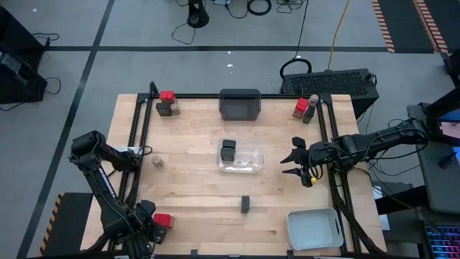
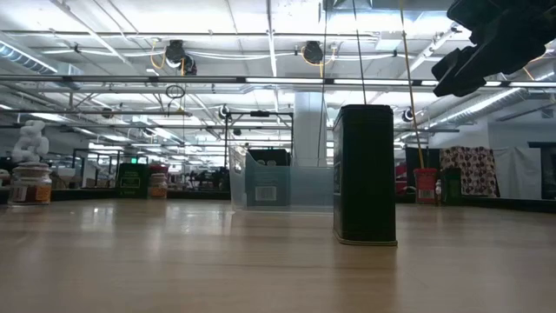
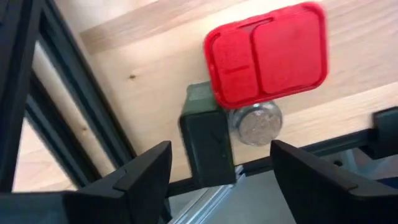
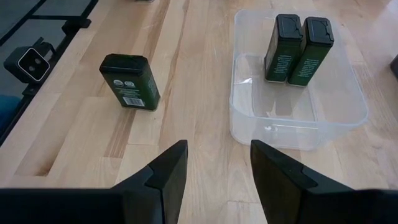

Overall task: Sort spices by type
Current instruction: Put the green seasoning bottle into the transparent bin

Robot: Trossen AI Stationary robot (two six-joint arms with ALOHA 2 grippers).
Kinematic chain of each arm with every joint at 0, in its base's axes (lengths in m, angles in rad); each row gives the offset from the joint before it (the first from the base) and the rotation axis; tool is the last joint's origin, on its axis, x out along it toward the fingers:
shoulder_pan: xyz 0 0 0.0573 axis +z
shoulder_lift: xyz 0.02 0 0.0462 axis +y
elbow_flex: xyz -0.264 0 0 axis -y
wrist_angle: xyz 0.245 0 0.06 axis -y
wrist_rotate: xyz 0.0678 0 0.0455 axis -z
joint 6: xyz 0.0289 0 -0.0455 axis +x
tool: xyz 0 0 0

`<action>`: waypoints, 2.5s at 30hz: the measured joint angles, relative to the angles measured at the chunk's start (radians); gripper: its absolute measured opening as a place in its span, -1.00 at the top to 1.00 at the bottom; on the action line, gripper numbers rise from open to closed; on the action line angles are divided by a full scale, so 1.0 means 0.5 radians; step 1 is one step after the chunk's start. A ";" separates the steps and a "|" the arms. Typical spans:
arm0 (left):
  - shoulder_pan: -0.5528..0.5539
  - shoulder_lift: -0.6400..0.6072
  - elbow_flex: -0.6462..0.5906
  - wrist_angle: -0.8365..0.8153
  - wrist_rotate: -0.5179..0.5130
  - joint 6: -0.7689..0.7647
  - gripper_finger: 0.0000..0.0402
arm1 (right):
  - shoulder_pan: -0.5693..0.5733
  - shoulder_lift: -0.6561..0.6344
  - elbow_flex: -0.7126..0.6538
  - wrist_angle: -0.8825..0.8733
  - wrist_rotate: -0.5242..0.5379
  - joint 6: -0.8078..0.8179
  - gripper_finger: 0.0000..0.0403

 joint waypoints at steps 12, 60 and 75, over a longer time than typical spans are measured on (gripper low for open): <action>-0.020 0.002 0.000 -0.040 -0.031 0.014 -0.39 | 0.000 0.000 0.000 0.001 0.001 0.001 0.22; -0.092 0.132 0.002 0.091 -0.070 0.067 -0.39 | 0.000 0.000 -0.001 0.002 0.001 -0.043 0.22; -0.091 0.132 0.002 0.091 -0.073 0.066 -0.39 | 0.000 0.000 -0.001 0.002 0.001 -0.038 0.22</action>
